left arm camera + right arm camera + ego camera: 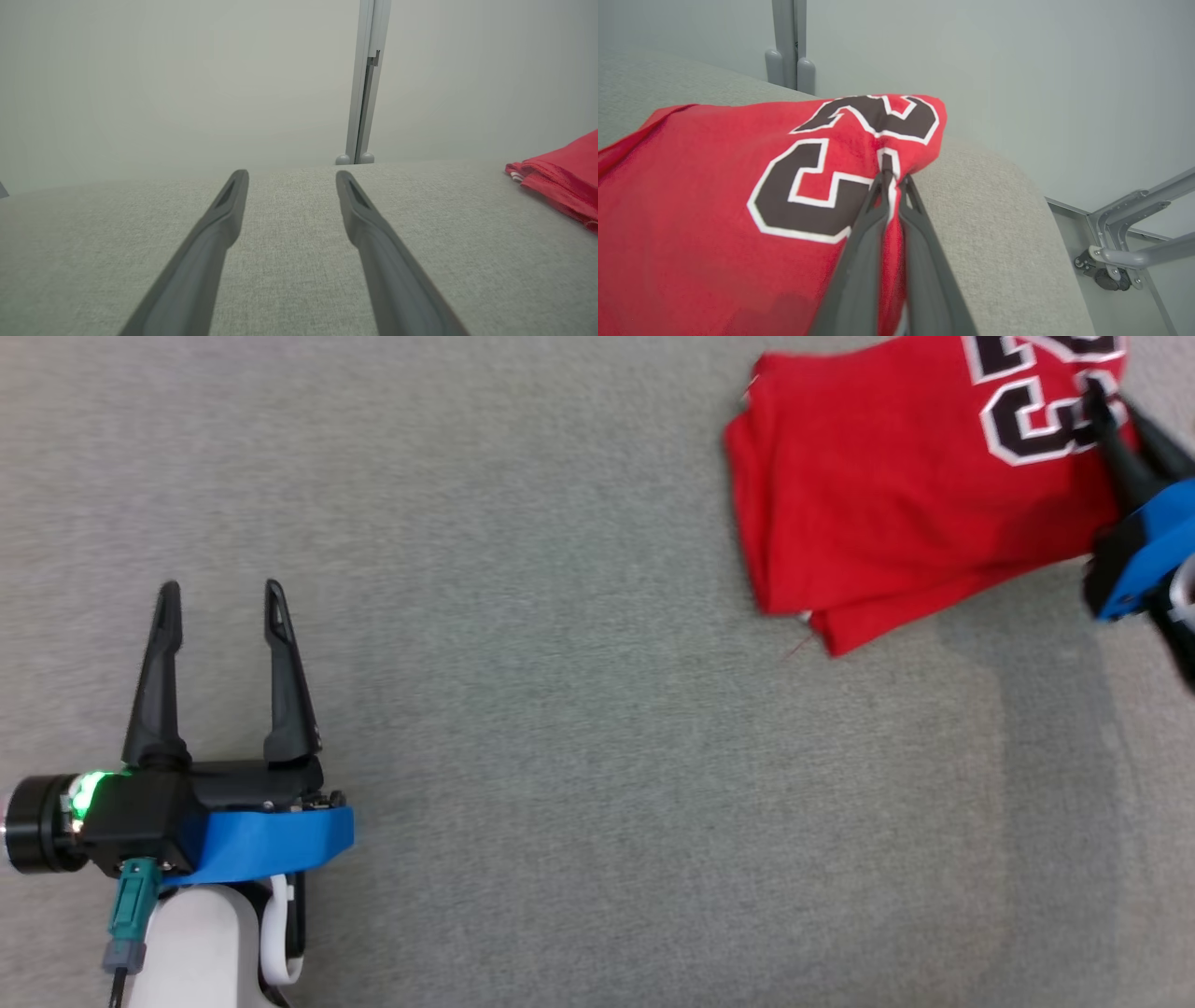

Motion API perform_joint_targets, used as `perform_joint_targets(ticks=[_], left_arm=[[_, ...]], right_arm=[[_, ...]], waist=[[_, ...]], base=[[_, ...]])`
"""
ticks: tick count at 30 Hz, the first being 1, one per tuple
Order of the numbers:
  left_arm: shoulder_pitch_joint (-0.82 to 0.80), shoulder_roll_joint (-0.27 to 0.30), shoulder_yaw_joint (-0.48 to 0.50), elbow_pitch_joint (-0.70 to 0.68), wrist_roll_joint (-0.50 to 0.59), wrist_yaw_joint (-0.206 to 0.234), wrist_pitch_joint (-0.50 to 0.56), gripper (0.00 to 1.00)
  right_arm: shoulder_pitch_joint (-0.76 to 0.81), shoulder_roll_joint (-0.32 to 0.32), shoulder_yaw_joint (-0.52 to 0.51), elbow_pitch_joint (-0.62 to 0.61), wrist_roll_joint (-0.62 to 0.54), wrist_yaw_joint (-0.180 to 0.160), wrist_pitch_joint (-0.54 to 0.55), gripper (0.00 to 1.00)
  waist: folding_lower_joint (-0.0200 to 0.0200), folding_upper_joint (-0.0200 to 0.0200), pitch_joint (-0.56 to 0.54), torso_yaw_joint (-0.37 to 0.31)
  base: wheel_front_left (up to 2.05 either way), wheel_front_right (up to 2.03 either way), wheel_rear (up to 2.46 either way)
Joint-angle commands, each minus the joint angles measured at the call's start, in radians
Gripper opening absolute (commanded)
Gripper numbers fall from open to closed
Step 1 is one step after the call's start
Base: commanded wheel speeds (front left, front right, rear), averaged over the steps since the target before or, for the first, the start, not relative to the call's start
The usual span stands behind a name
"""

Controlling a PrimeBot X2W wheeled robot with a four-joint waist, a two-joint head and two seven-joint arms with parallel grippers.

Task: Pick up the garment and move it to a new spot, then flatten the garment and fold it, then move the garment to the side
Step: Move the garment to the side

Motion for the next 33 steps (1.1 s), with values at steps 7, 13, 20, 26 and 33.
perform_joint_targets(ticks=[7,13,20,26,33], left_arm=[[-0.054,0.031,-0.012,-0.050,0.028,0.000,-0.003,1.00],[-0.073,0.049,-0.012,-0.056,0.032,0.001,-0.002,1.00],[-0.068,0.049,-0.016,-0.051,0.022,0.007,-0.002,1.00],[-0.035,0.039,-0.010,-0.023,0.001,0.019,-0.002,1.00],[0.043,0.026,0.013,0.012,-0.032,0.030,-0.002,1.00]], right_arm=[[-0.115,-0.106,0.012,0.058,0.044,0.000,-0.005,0.00],[-0.202,-0.119,0.041,0.136,0.077,0.000,-0.014,0.00],[-0.276,-0.099,0.051,0.299,0.048,0.000,-0.040,1.00],[-0.260,-0.055,0.022,0.373,0.032,0.000,-0.151,1.00],[-0.154,0.038,-0.024,0.259,0.041,0.000,-0.185,1.00]], waist=[[-0.0002,-0.0005,0.079,-0.064],[-0.0002,-0.0005,0.105,-0.081],[-0.0002,-0.0005,0.100,-0.066],[-0.0002,-0.0005,0.037,-0.044],[-0.0002,-0.0005,-0.084,-0.014]], base=[[0.00,0.00,0.00],[0.00,0.00,0.00],[0.00,0.00,0.00],[0.00,0.00,0.00],[0.00,0.00,0.00]])
